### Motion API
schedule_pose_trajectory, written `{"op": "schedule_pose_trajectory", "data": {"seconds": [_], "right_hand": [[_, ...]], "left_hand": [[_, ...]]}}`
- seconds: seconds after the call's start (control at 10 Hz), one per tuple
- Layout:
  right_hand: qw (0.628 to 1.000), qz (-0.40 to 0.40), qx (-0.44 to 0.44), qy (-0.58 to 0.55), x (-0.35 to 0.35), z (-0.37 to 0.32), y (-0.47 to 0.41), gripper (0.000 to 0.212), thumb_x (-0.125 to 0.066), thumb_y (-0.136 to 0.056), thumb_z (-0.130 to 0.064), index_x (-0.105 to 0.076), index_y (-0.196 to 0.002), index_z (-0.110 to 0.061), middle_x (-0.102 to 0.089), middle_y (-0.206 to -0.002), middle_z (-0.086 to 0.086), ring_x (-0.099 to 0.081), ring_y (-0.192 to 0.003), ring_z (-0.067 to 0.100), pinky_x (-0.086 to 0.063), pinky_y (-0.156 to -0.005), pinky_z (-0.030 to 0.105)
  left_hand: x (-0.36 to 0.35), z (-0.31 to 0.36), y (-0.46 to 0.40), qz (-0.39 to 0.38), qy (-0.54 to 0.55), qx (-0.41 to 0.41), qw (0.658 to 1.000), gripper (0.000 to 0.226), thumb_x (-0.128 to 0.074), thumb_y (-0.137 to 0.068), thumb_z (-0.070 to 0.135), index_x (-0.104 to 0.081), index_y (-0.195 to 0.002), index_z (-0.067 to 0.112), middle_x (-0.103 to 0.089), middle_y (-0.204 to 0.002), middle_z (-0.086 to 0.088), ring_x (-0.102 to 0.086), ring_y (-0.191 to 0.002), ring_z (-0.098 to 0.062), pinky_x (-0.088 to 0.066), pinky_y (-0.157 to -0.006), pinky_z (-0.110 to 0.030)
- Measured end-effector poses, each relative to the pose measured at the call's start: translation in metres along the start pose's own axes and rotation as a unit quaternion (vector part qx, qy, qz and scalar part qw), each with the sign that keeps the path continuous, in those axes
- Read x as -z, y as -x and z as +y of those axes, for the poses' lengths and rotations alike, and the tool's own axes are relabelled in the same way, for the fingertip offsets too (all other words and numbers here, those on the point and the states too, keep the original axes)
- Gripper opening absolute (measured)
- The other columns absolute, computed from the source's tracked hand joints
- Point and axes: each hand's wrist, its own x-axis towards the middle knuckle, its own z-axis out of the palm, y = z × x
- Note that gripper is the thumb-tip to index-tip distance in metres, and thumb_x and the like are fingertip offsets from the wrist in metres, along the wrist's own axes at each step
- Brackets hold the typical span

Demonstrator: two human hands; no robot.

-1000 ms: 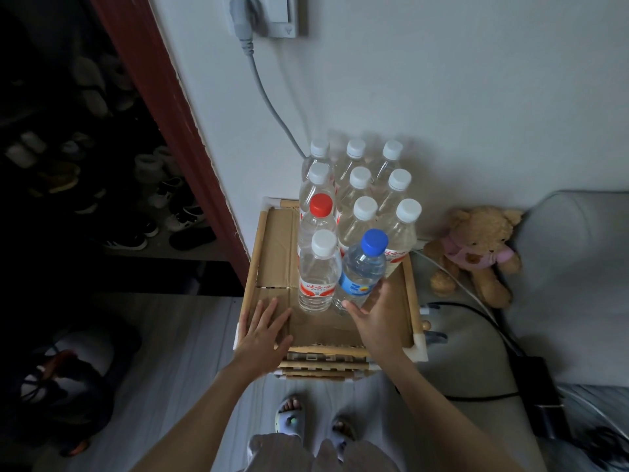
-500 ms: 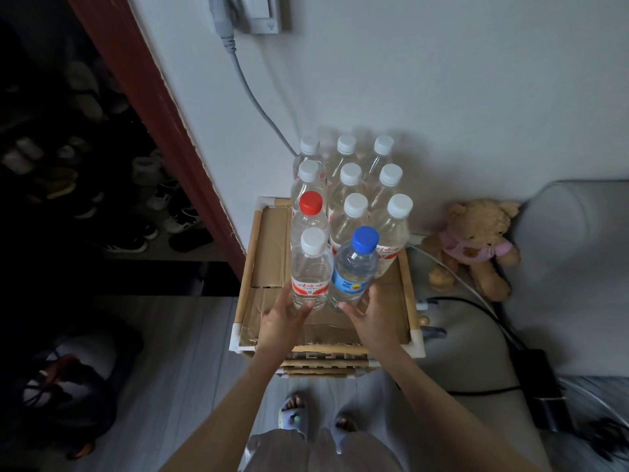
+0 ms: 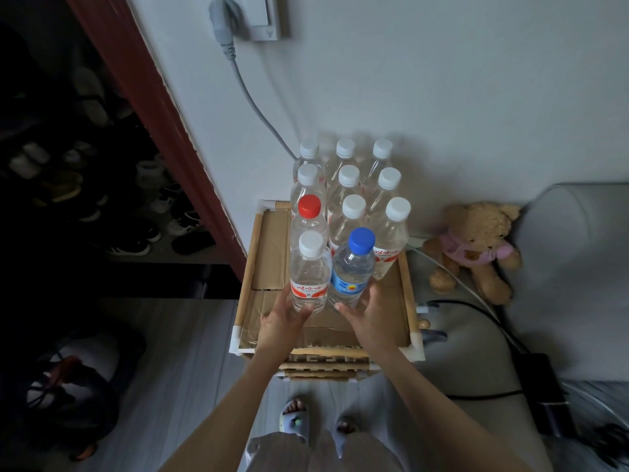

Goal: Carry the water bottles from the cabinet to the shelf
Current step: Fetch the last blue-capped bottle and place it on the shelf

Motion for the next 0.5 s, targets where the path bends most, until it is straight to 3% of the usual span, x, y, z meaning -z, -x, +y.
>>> {"op": "schedule_pose_trajectory", "data": {"seconds": [0.1,0.2,0.3,0.4,0.5], "right_hand": [[1.0,-0.005,-0.013,-0.016,0.001,-0.001,0.0,0.074,-0.066,-0.081,-0.007,-0.022,-0.14,-0.017,-0.038,-0.142,0.0,-0.036,-0.114,0.0,-0.033,-0.09,0.015],[0.999,0.005,-0.036,-0.022,-0.001,0.001,0.0,0.074,-0.067,-0.08,-0.01,-0.023,-0.139,-0.014,-0.039,-0.143,0.002,-0.04,-0.123,0.009,-0.034,-0.092,0.021],[0.998,-0.003,-0.059,-0.035,0.001,0.003,0.001,0.078,-0.069,-0.079,-0.011,-0.02,-0.141,-0.013,-0.037,-0.145,0.003,-0.038,-0.131,0.016,-0.033,-0.097,0.024],[0.996,-0.035,-0.063,-0.053,0.005,0.007,0.002,0.086,-0.069,-0.078,-0.009,-0.014,-0.143,-0.016,-0.031,-0.149,0.006,-0.034,-0.135,0.019,-0.035,-0.108,0.036],[0.996,-0.021,-0.064,-0.05,0.017,-0.004,0.011,0.087,-0.067,-0.079,-0.004,-0.011,-0.144,-0.016,-0.023,-0.152,0.009,-0.029,-0.137,0.022,-0.033,-0.109,0.038]], "left_hand": [[-0.001,0.001,0.001,-0.007,0.004,0.0,1.0,0.068,-0.047,-0.067,0.075,-0.031,-0.127,0.046,-0.066,-0.113,0.007,-0.058,-0.11,-0.021,-0.033,-0.103,-0.056],[-0.001,-0.005,-0.002,-0.025,0.014,0.002,1.0,0.072,-0.044,-0.064,0.081,-0.028,-0.128,0.051,-0.064,-0.118,0.008,-0.055,-0.114,-0.024,-0.034,-0.103,-0.056],[0.0,-0.005,0.003,-0.022,0.003,-0.004,1.0,0.066,-0.05,-0.078,0.062,-0.024,-0.135,0.042,-0.055,-0.13,0.006,-0.05,-0.121,-0.023,-0.037,-0.103,-0.049],[0.007,-0.012,0.008,0.016,-0.088,-0.023,0.996,0.058,-0.048,-0.088,0.041,-0.026,-0.14,0.027,-0.044,-0.139,-0.002,-0.041,-0.128,-0.023,-0.035,-0.105,-0.039],[0.013,-0.033,0.014,0.011,-0.236,-0.085,0.968,0.066,-0.034,-0.088,0.057,-0.02,-0.143,0.023,-0.018,-0.153,-0.006,-0.005,-0.142,-0.026,-0.006,-0.115,-0.043]]}}
